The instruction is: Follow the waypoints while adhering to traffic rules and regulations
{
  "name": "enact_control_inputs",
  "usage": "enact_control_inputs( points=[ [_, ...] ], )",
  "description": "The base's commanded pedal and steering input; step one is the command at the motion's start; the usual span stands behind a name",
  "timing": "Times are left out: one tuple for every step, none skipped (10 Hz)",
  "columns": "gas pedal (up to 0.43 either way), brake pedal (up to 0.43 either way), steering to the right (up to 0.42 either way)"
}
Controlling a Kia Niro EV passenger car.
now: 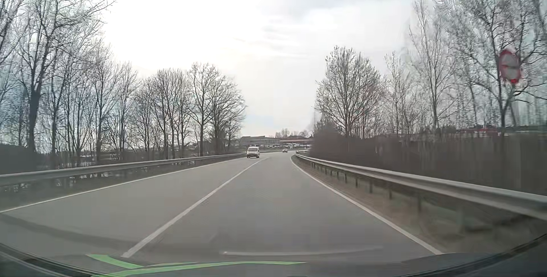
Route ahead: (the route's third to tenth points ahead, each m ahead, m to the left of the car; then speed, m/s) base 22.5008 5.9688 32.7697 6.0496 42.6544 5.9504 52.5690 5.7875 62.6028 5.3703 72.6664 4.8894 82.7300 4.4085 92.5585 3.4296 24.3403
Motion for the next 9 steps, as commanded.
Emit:
enact_control_inputs(
  points=[
    [0.13,0.0,0.003],
    [0.13,0.0,0.003],
    [0.118,0.0,0.003],
    [0.118,0.0,0.003],
    [0.11,0.0,0.003],
    [0.098,0.0,0.003],
    [0.098,0.0,0.003],
    [0.098,0.0,0.003],
    [0.098,0.0,0.003]
  ],
)
